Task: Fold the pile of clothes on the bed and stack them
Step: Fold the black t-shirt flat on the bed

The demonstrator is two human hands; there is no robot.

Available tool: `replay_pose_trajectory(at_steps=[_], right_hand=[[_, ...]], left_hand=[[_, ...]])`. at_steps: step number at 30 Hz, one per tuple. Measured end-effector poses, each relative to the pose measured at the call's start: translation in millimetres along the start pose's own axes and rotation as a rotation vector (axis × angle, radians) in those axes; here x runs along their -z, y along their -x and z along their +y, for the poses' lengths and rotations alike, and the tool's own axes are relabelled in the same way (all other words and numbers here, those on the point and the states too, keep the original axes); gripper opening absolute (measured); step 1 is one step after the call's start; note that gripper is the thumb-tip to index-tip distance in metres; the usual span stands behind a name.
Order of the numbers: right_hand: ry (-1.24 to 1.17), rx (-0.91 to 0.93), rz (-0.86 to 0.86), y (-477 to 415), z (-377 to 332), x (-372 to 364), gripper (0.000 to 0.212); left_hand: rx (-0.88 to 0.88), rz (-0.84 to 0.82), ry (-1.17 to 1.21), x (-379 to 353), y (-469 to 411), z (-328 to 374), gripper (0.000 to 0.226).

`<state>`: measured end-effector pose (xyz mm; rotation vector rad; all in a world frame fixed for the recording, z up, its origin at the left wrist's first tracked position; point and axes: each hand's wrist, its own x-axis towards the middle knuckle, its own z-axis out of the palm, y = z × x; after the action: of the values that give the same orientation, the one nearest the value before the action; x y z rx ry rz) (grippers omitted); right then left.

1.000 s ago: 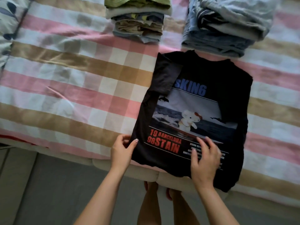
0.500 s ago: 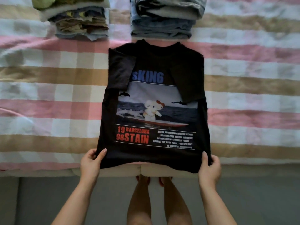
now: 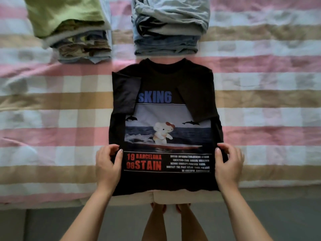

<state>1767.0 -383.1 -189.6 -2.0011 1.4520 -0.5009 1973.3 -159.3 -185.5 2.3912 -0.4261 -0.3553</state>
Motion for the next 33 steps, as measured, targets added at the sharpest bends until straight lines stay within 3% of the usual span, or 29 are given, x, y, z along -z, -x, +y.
replay_pose_trajectory(at_steps=[4, 9, 17, 20, 23, 26, 28, 31, 33], right_hand=[[-0.012, 0.222, -0.166, -81, -54, -23, 0.012], [0.11, 0.325, -0.3, -170, -96, -57, 0.016], [0.562, 0.258, -0.389, -246, -98, -89, 0.051], [0.463, 0.165, -0.495, -265, -98, -79, 0.051], [0.473, 0.068, -0.739, -282, -101, -66, 0.047], [0.397, 0.034, -0.969, -293, -106, -56, 0.024], [0.322, 0.021, -1.076, -297, -108, -49, 0.026], [0.349, 0.078, -1.041, -297, -104, -49, 0.04], [0.381, 0.129, -0.919, -295, -99, -54, 0.026]], left_hand=[[-0.23, -0.087, 0.011, -7, -74, 48, 0.007], [-0.403, -0.144, -0.094, -25, -161, 80, 0.014], [-0.229, -0.167, -0.455, -48, -251, 65, 0.057], [-0.188, -0.241, -0.411, -42, -272, 64, 0.054], [-0.097, -0.387, -0.292, -31, -289, 74, 0.039], [-0.141, -0.508, -0.34, -20, -299, 80, 0.026], [-0.148, -0.58, -0.325, -15, -301, 83, 0.029], [-0.143, -0.644, -0.394, -13, -301, 83, 0.025], [-0.166, -0.643, -0.435, -13, -300, 81, 0.015]])
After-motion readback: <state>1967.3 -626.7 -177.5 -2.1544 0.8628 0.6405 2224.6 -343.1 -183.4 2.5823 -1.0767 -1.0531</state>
